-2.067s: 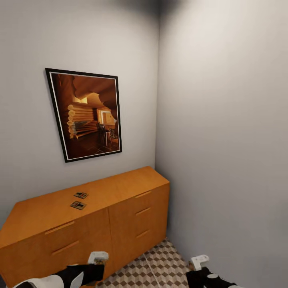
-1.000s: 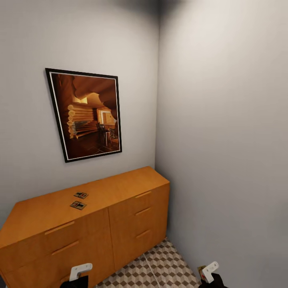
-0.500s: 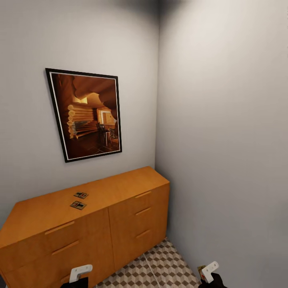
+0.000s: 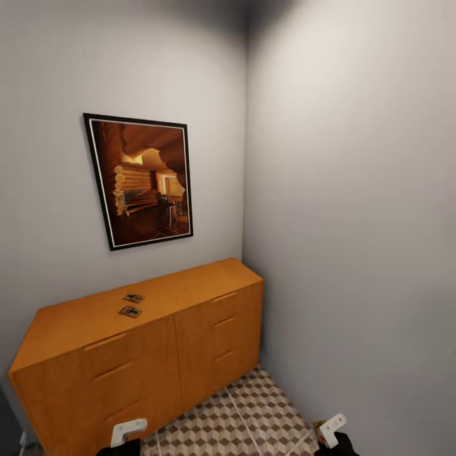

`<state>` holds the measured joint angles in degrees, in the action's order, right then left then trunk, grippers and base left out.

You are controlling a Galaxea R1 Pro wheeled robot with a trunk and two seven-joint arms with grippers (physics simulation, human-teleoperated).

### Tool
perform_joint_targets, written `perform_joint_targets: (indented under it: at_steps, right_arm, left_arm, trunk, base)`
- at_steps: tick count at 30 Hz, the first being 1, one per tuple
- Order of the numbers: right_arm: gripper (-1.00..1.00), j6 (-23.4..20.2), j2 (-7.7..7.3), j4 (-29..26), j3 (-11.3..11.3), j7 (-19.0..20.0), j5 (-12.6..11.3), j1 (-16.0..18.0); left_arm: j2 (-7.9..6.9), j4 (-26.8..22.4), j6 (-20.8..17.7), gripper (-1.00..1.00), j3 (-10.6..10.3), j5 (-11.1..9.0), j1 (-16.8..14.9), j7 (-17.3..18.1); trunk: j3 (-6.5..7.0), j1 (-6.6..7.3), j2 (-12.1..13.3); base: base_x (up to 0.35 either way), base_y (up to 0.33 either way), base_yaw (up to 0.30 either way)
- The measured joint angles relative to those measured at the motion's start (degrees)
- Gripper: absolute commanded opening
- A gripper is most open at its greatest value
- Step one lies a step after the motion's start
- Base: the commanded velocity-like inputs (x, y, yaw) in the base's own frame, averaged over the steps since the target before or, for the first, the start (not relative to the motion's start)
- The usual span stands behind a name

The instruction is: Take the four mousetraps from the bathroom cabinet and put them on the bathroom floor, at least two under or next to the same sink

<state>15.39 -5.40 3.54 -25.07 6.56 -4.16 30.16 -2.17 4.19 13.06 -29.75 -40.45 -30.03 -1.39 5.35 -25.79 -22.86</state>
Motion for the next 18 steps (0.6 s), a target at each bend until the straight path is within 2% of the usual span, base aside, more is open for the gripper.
perform_joint_targets:
  at_steps: [8,18]
  right_arm:
    - [-1.0,0.0,0.0,0.0,0.0,0.0,0.0,0.0]
    - [-1.0,0.0,0.0,0.0,0.0,0.0,0.0,0.0]
  left_arm:
    - [-0.04,0.0,0.0,-1.0,0.0,0.0,0.0,0.0]
    - [-0.02,0.0,0.0,-1.0,0.0,0.0,0.0,0.0]
  trunk:
    - [0.0,0.02,0.0]
    - [0.0,0.03,0.0]
  base:
    - [-0.289,0.113,-0.257]
    - [-0.033,0.018,-0.277]
